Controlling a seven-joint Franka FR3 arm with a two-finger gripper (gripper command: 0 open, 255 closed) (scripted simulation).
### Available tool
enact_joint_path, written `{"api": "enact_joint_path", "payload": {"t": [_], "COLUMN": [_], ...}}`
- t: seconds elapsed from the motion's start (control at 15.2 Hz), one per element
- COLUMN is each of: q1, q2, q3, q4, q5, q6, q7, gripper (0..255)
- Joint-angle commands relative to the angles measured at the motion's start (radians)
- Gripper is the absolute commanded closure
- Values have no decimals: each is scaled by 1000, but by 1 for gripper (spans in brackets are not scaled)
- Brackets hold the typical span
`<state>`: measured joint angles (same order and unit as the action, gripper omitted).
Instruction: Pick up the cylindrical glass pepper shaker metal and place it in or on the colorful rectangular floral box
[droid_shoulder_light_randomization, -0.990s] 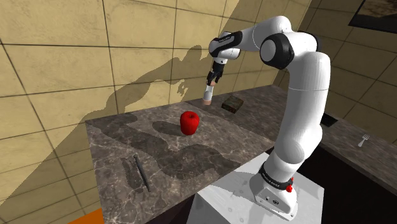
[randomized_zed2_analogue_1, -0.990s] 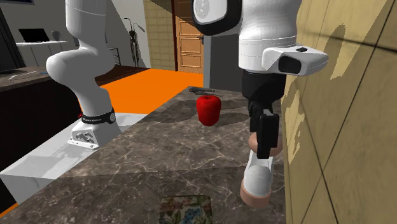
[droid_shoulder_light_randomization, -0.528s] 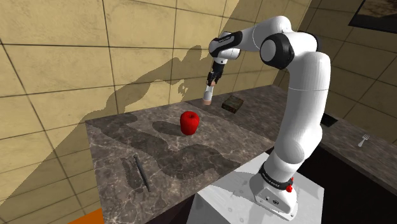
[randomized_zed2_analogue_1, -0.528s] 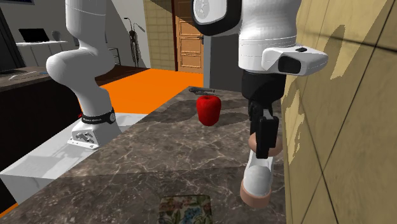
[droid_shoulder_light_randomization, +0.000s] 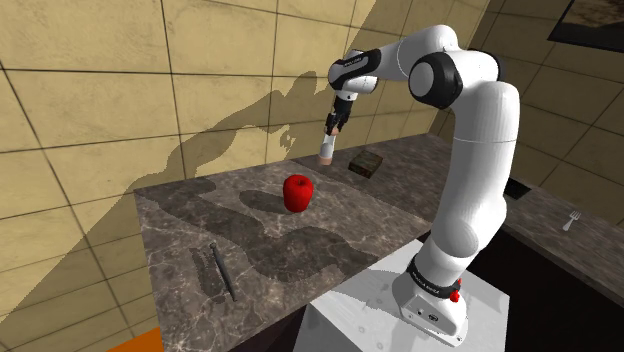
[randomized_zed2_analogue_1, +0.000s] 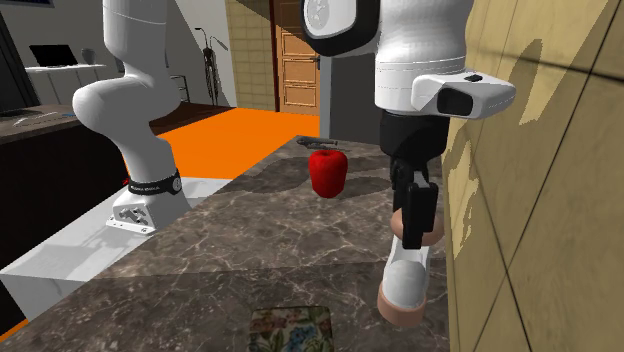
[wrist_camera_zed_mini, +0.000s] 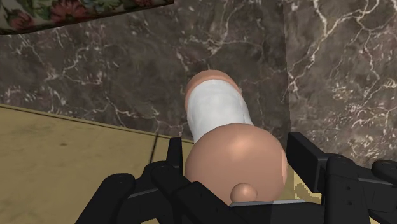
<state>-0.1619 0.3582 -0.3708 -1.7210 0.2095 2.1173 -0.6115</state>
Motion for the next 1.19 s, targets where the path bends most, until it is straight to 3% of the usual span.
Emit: {"api": "enact_joint_path", "payload": {"t": [0.0, 1.12], "q1": [0, 0], "q2": [-4, -55], "q3": [-1, -14], "q4": [7, 168], "q5": [-3, -35], "q6": [-12, -218], "q7": [2, 32], "gripper": [255, 255]}}
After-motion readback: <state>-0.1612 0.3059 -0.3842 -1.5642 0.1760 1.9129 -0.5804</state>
